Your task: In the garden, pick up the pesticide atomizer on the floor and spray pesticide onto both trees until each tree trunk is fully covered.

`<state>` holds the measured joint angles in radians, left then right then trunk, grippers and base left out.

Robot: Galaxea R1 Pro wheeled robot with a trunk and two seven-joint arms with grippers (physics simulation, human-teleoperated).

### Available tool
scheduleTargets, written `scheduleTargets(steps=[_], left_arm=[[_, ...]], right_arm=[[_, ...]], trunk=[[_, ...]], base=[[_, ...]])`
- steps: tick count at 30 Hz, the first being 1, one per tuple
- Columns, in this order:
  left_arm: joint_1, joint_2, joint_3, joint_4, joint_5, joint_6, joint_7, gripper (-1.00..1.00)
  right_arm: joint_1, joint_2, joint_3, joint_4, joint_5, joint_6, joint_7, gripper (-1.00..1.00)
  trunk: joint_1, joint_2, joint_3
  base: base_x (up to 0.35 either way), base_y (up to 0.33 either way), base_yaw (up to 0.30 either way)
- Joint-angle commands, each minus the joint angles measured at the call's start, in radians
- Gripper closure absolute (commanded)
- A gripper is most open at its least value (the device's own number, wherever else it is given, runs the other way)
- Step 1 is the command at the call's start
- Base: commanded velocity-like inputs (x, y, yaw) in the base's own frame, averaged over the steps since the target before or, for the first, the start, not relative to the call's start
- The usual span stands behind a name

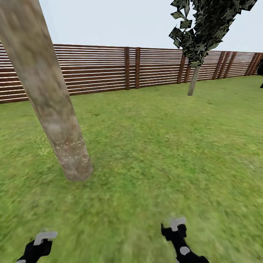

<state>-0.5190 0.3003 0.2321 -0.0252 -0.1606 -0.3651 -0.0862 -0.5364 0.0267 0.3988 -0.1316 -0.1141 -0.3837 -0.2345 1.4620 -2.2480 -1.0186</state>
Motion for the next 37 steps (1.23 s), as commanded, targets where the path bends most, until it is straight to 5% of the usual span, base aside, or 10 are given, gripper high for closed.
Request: scheduleTargets(steps=[1,3,6,9,15,22,37], left_arm=[[0.033,0.000,-0.002,0.000,0.070,-0.066,0.015,1.00],[0.058,0.003,-0.001,0.000,0.100,-0.094,0.021,1.00],[0.083,0.000,-0.003,0.003,0.118,-0.105,0.022,1.00],[0.095,-0.001,-0.003,0.010,0.127,-0.107,0.023,1.00],[0.117,-0.044,-0.004,0.011,0.130,-0.107,0.022,1.00],[0.117,-0.044,-0.004,0.011,0.131,-0.107,0.023,1.00],[0.119,-0.046,-0.002,0.010,0.131,-0.109,0.023,1.00]], right_arm=[[0.035,-0.002,0.002,0.001,-0.005,-0.089,-0.083,-1.00],[0.064,-0.003,0.002,0.001,-0.007,-0.147,-0.174,-1.00],[0.086,-0.004,0.003,0.002,-0.008,-0.177,-0.211,-1.00],[0.093,-0.005,0.003,0.010,-0.007,-0.181,-0.215,-1.00],[0.098,0.002,0.008,0.039,-0.001,-0.178,-0.215,-1.00],[0.166,0.002,0.006,0.105,-0.004,-0.178,-0.215,-1.00],[0.170,0.000,0.005,0.105,-0.006,-0.178,-0.215,-1.00]], trunk=[[0.000,0.000,0.000],[0.000,0.000,0.000],[0.000,0.000,0.000],[0.000,0.000,0.000],[0.000,0.000,0.000],[0.000,0.000,0.000],[0.000,0.000,0.000]], base=[[0.000,0.000,0.000],[0.000,0.000,0.000],[0.000,0.000,0.000],[0.000,0.000,0.000],[0.000,0.000,0.000],[0.000,0.000,0.000],[0.000,0.000,0.000]])
